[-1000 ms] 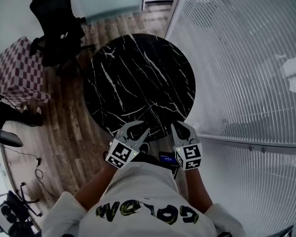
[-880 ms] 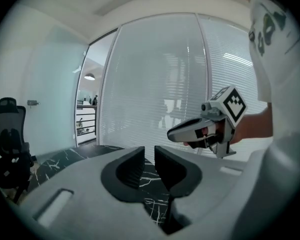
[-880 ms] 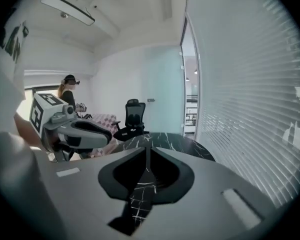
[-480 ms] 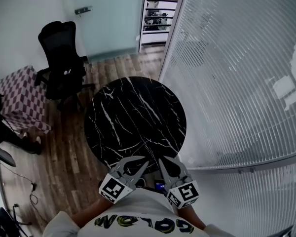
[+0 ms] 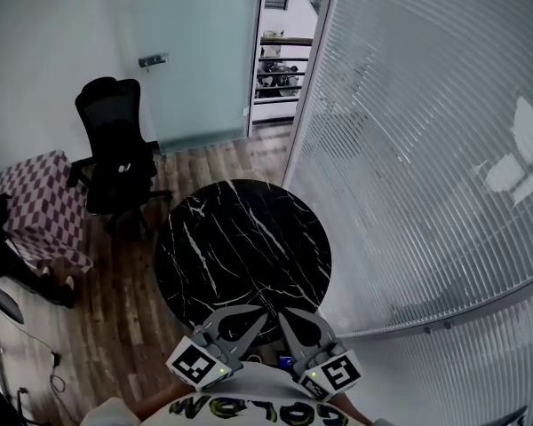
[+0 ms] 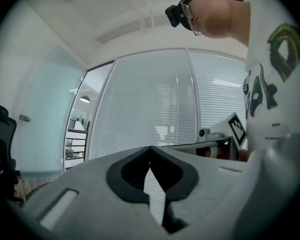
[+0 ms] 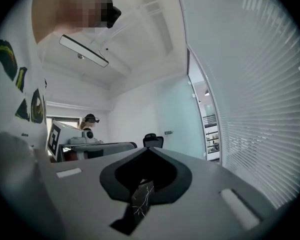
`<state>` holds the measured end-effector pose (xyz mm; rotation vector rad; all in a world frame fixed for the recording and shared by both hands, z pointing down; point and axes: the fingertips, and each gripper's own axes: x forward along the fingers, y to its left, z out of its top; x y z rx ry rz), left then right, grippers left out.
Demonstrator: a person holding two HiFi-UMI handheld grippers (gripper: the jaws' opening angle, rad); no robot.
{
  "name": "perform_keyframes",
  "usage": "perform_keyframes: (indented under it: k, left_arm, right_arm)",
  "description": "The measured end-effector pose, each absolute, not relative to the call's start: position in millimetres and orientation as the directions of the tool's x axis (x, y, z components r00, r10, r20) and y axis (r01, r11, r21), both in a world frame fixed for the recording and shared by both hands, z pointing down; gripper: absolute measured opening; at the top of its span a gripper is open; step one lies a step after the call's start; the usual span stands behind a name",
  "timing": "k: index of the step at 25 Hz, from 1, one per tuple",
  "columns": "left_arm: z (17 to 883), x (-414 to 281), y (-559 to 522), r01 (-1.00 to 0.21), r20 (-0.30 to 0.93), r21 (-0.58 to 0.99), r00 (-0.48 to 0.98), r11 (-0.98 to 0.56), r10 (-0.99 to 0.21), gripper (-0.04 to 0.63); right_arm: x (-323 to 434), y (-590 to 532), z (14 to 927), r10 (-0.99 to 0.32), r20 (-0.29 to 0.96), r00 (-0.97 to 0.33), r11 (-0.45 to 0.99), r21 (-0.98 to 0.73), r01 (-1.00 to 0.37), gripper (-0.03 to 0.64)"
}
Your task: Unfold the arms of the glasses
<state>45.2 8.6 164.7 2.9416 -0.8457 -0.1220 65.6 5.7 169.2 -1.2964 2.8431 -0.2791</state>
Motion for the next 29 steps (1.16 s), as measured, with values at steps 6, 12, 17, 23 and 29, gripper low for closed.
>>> perform_keyframes:
  k: [6,12,17,23,29]
  left_arm:
    - [162.8,42.6,7.8,-0.531,-0.049,0.102,0.842,-0.841,-0.537,0.005]
    - [157.5,44.5,11.7,-0.527,-0.079,0.100,0.841,-0.844,-0.535,0.006]
    - [163.9,43.9,14.2,-0.531,-0.059,0.108,0.840,-0.840,-0.539,0.005]
    - [173.6,44.9,18.0,-0.535,-0.043,0.123,0.839,-0.836,-0.543,0.005]
    - [186.5,38.5,22.2,-0.543,0.001,0.158,0.835,-0.825,-0.550,0.006]
  right_arm:
    - [62.7,3.3,166.4,-0.753,0.068,-0.654,0.641,-0.146,-0.754,0.002]
    - [59.6,4.7,163.6,-0.754,0.054,-0.655,0.644,-0.135,-0.753,0.002]
    - [59.5,8.0,164.9,-0.754,0.055,-0.654,0.642,-0.145,-0.753,0.002]
    - [62.5,10.4,173.5,-0.755,0.067,-0.652,0.639,-0.147,-0.755,0.002]
    - [59.5,13.6,172.6,-0.754,0.069,-0.653,0.640,-0.146,-0.754,0.002]
